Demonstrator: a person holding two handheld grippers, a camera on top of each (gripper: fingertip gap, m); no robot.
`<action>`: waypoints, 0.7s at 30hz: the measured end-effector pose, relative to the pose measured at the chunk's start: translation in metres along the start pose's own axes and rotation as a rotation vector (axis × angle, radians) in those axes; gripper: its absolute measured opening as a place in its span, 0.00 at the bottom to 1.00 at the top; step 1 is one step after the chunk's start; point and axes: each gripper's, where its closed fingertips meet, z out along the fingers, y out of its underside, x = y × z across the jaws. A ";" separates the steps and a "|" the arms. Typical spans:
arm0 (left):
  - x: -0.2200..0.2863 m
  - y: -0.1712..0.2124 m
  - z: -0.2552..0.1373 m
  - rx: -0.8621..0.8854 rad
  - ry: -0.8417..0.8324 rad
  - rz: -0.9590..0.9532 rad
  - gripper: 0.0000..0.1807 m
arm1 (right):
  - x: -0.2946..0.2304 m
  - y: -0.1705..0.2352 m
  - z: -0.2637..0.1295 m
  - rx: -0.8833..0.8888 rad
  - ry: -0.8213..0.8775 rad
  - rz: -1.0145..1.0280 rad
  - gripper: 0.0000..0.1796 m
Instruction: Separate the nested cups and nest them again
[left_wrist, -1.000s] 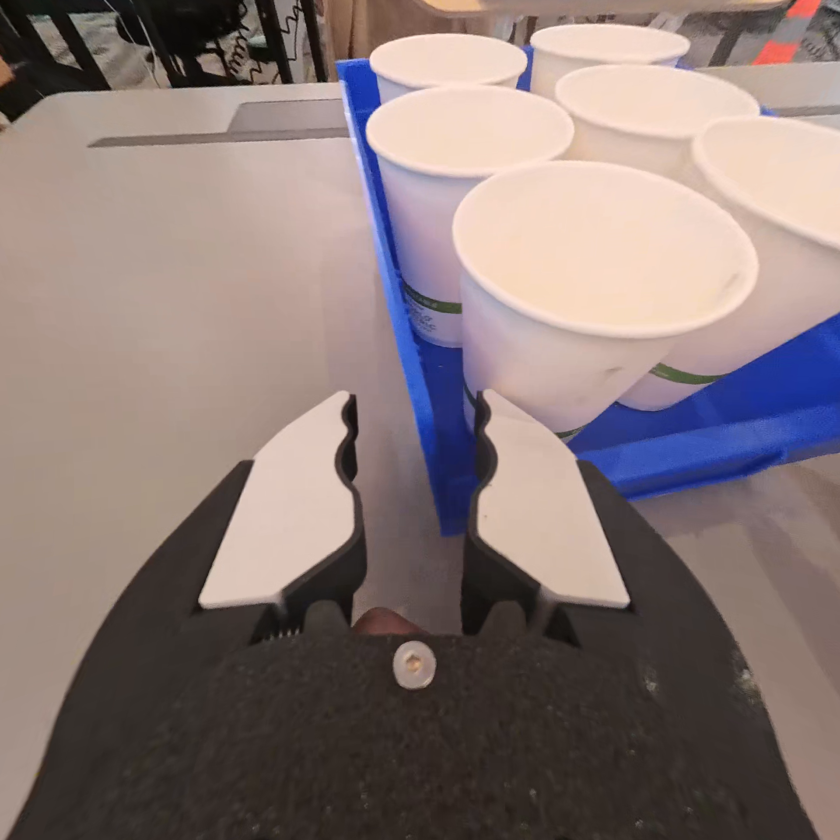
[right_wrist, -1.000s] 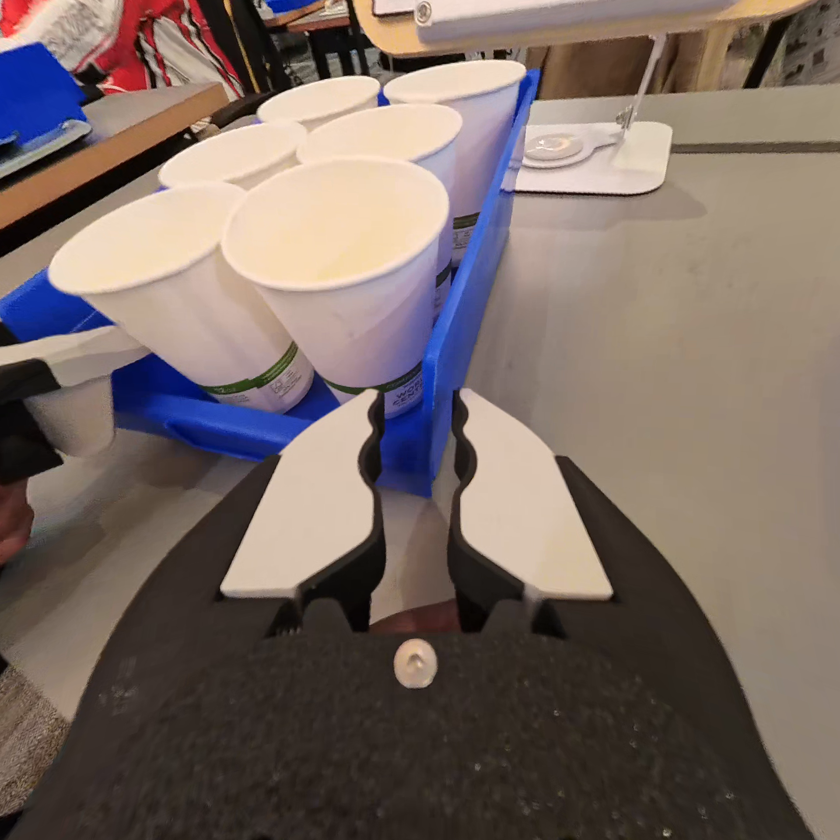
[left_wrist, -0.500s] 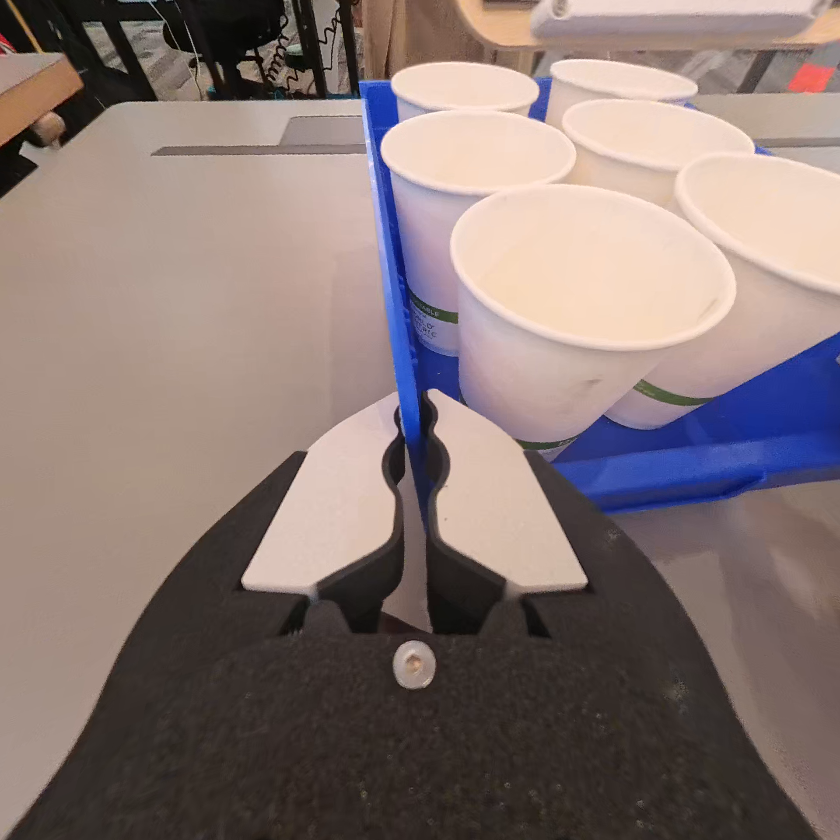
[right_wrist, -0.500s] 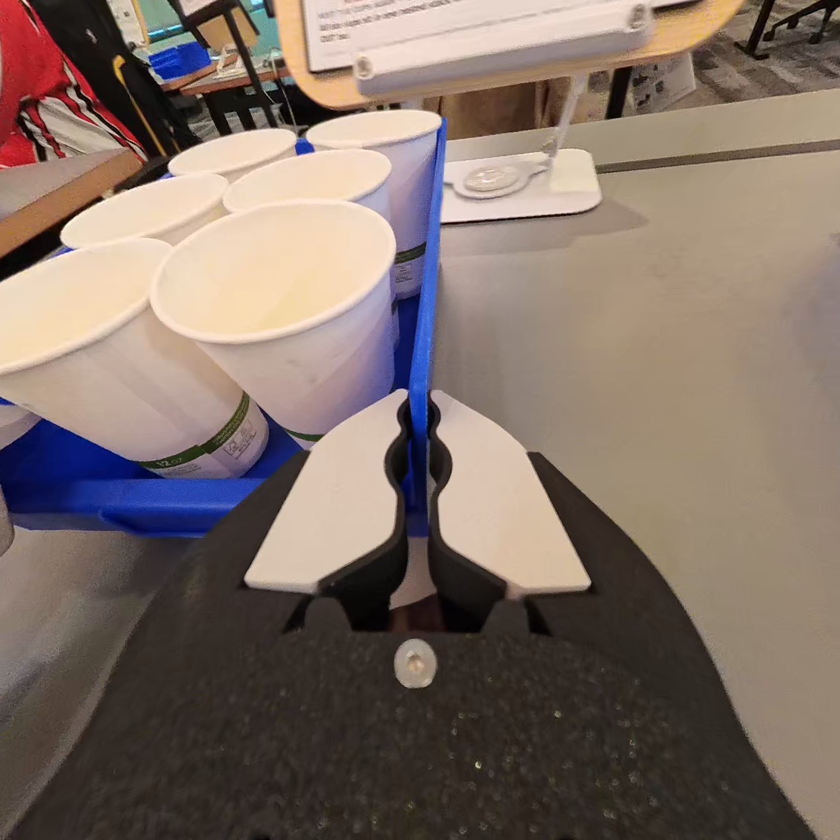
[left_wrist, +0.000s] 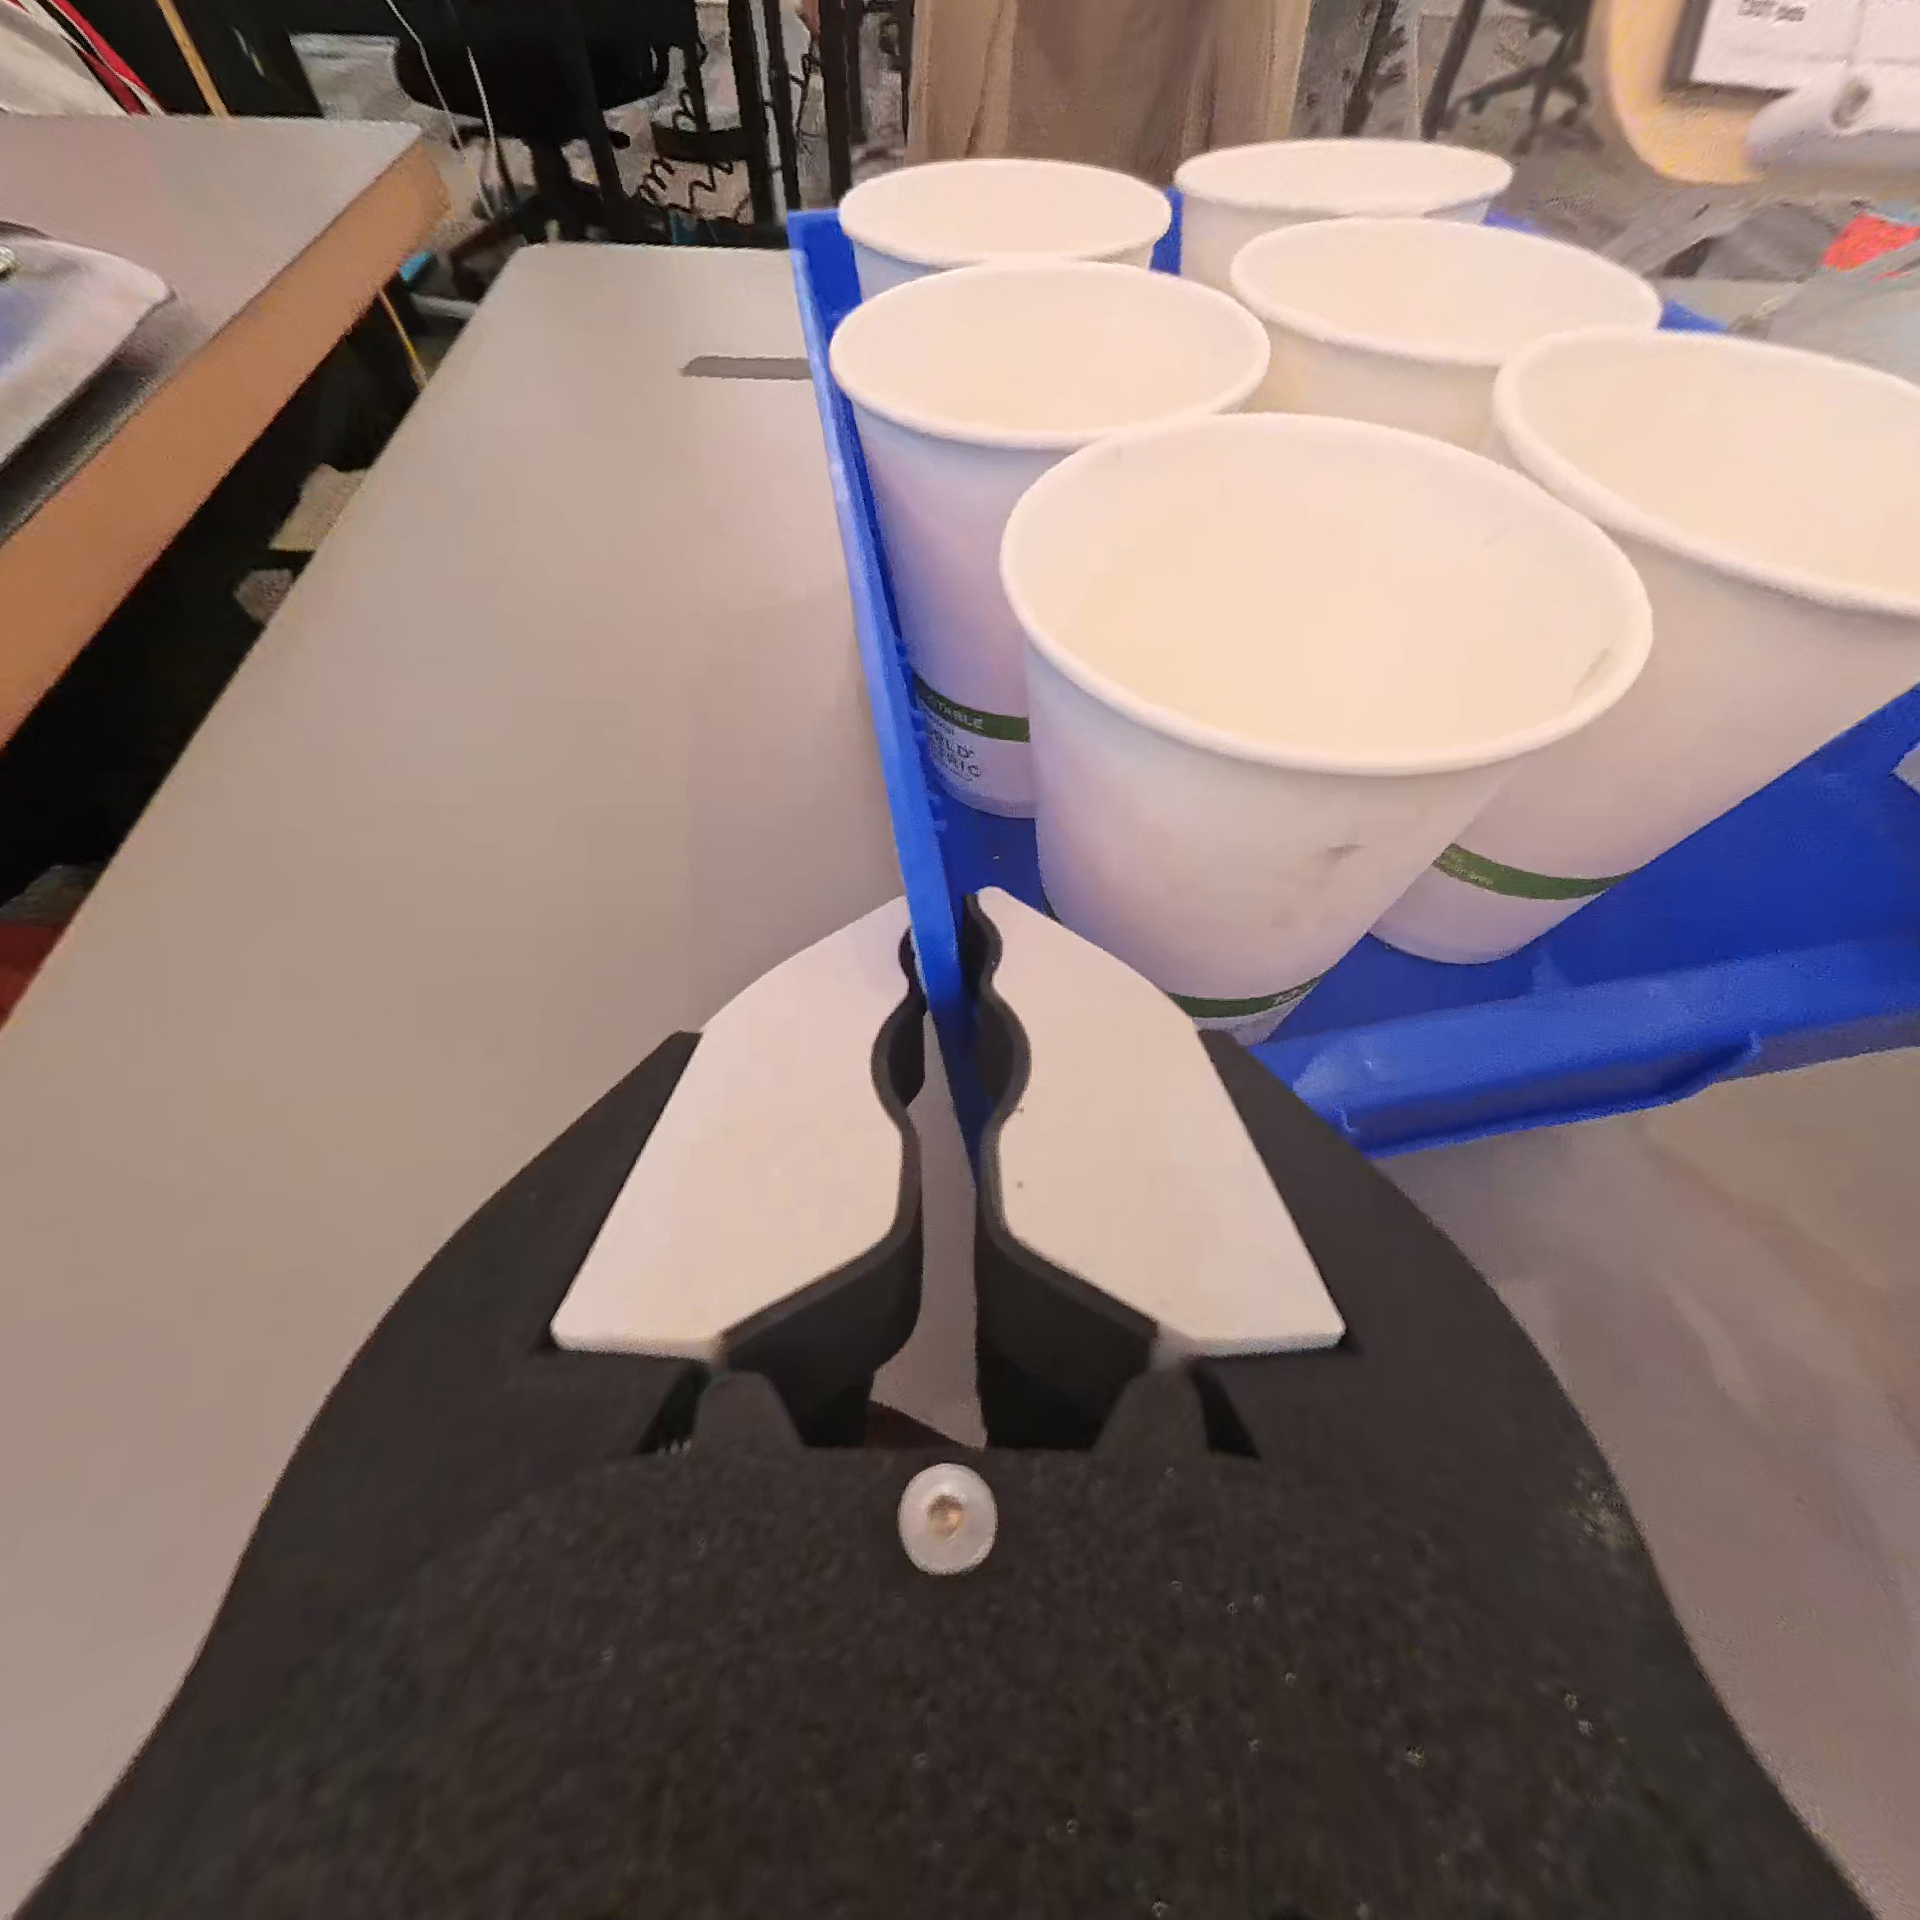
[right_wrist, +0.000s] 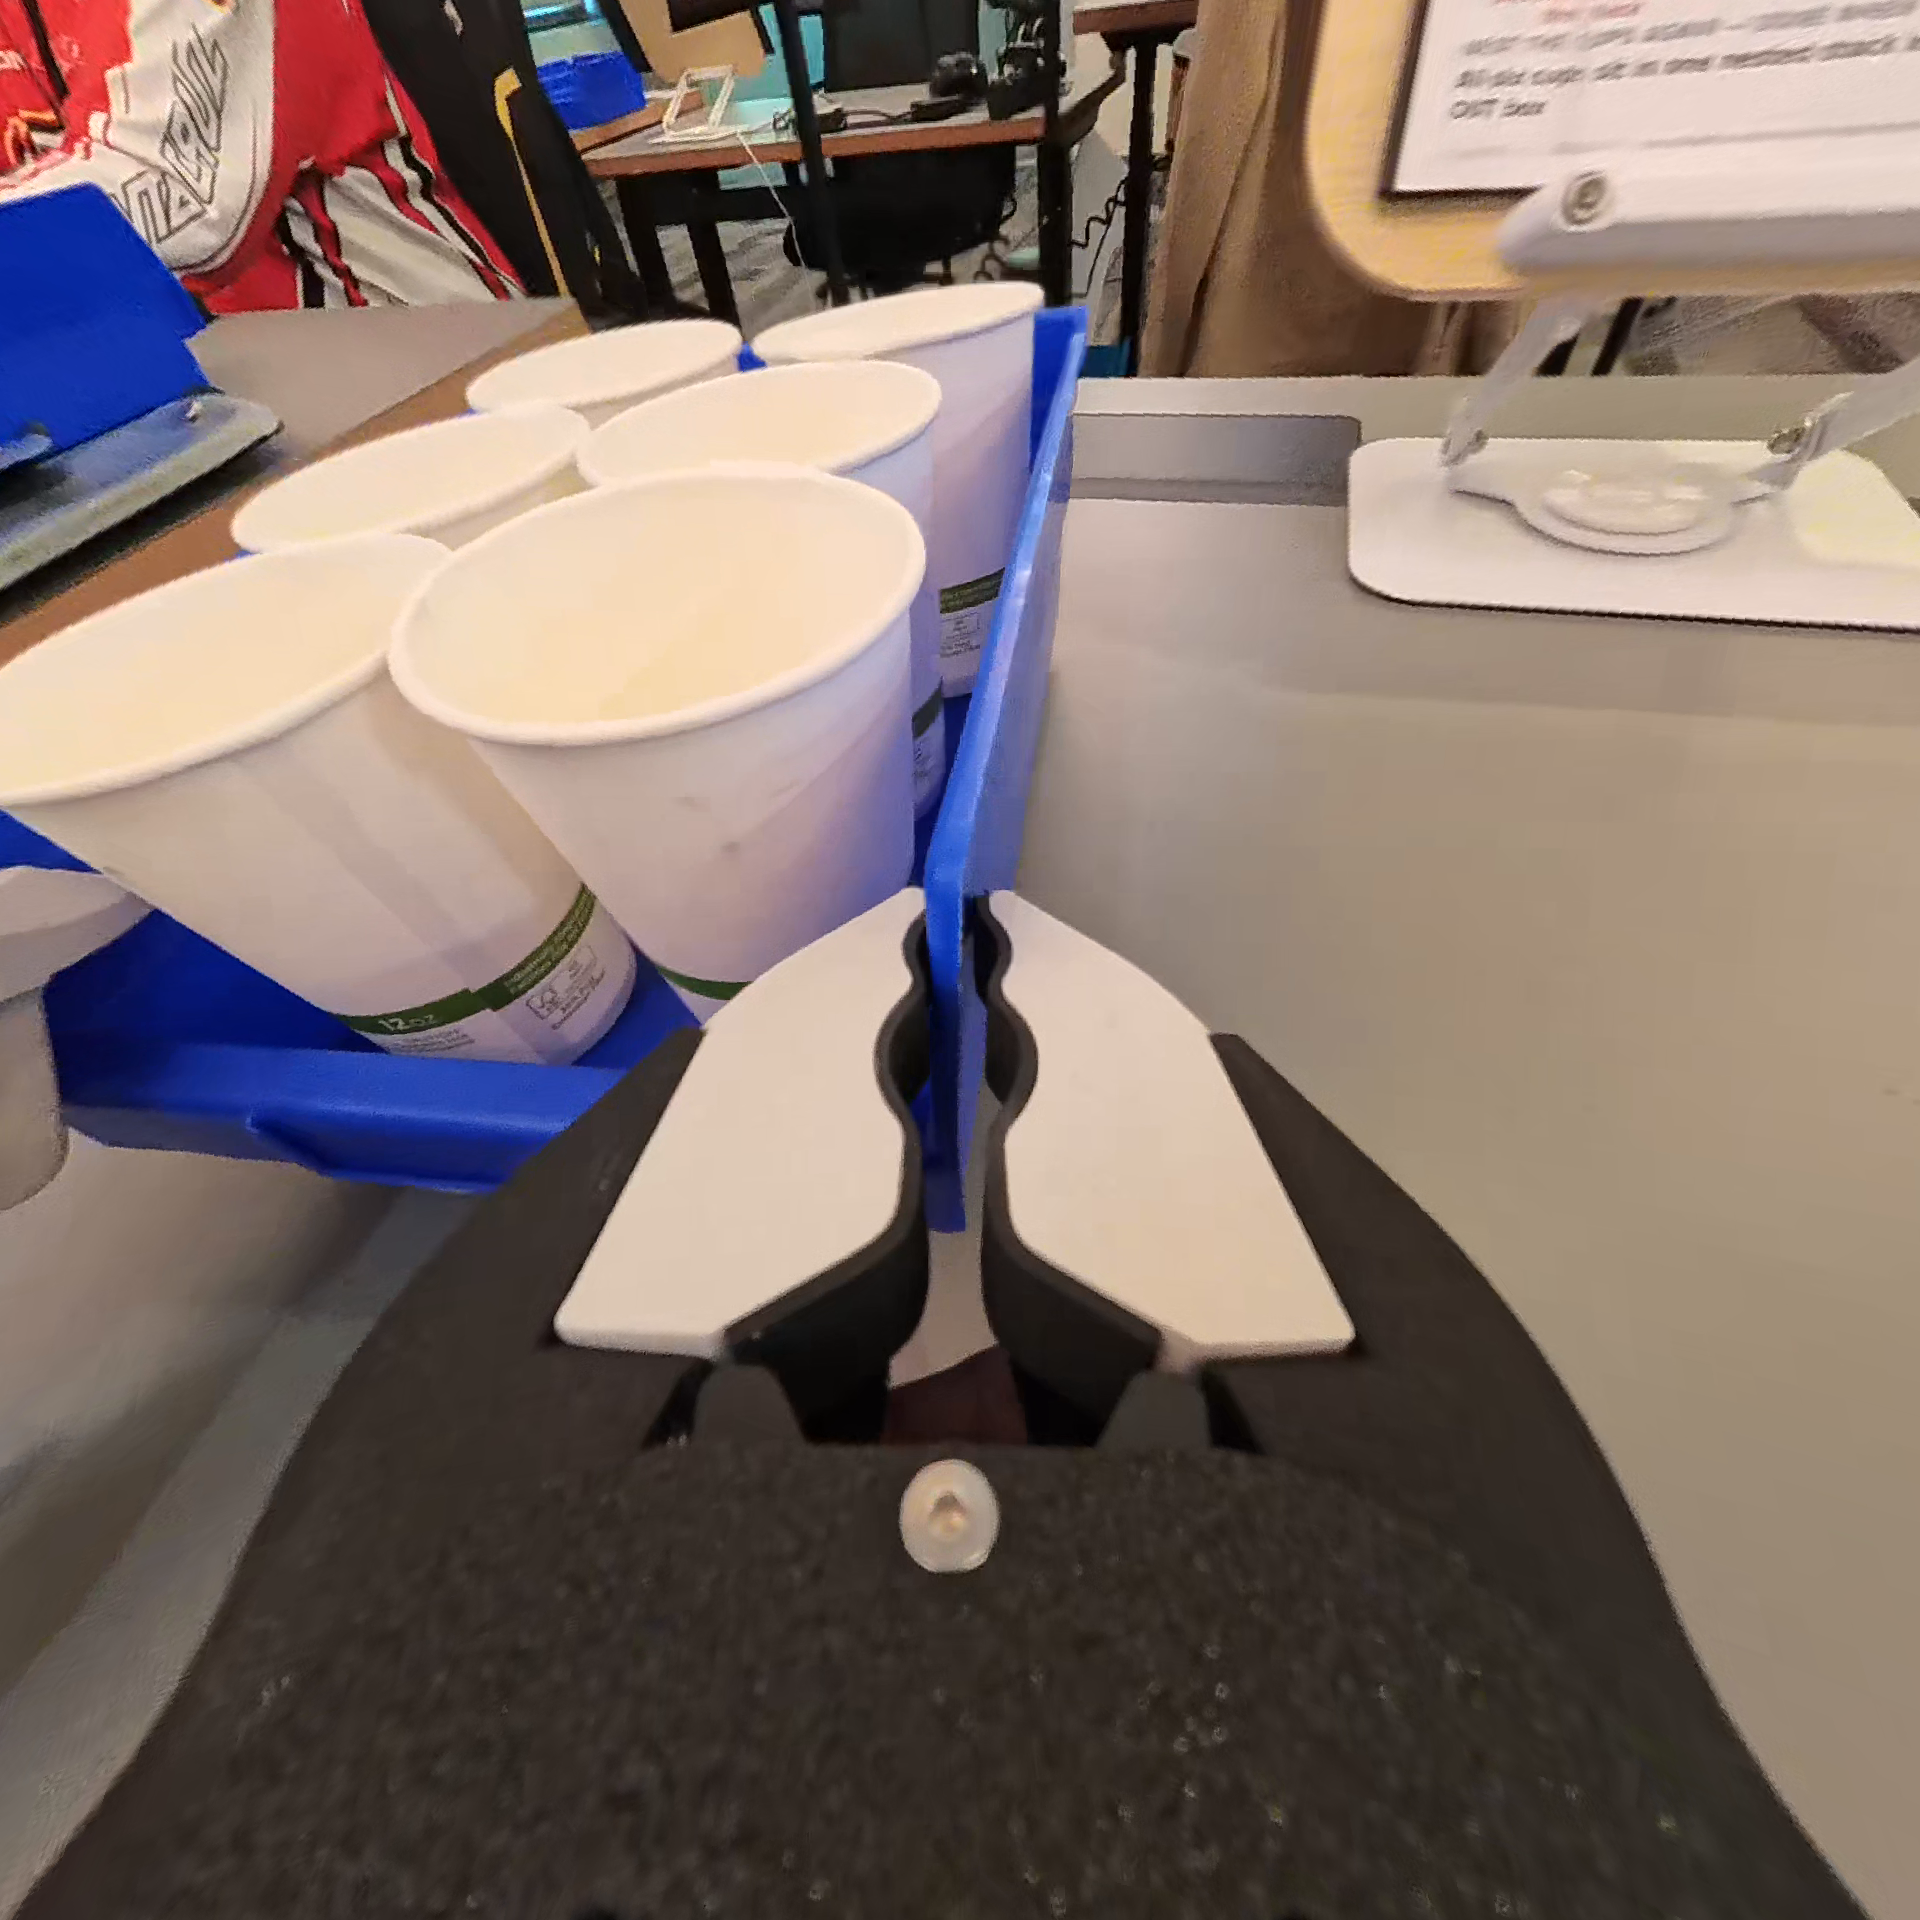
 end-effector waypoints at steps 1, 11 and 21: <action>-0.007 0.000 0.005 -0.004 0.009 0.001 0.02 | -0.003 0.001 0.005 -0.005 0.011 -0.008 0.03; -0.014 -0.002 0.037 0.025 -0.006 0.005 0.02 | 0.002 0.016 0.028 -0.027 0.032 0.030 0.03; -0.021 0.001 0.023 -0.013 -0.065 -0.039 0.30 | 0.017 0.006 0.002 -0.041 -0.184 -0.021 0.24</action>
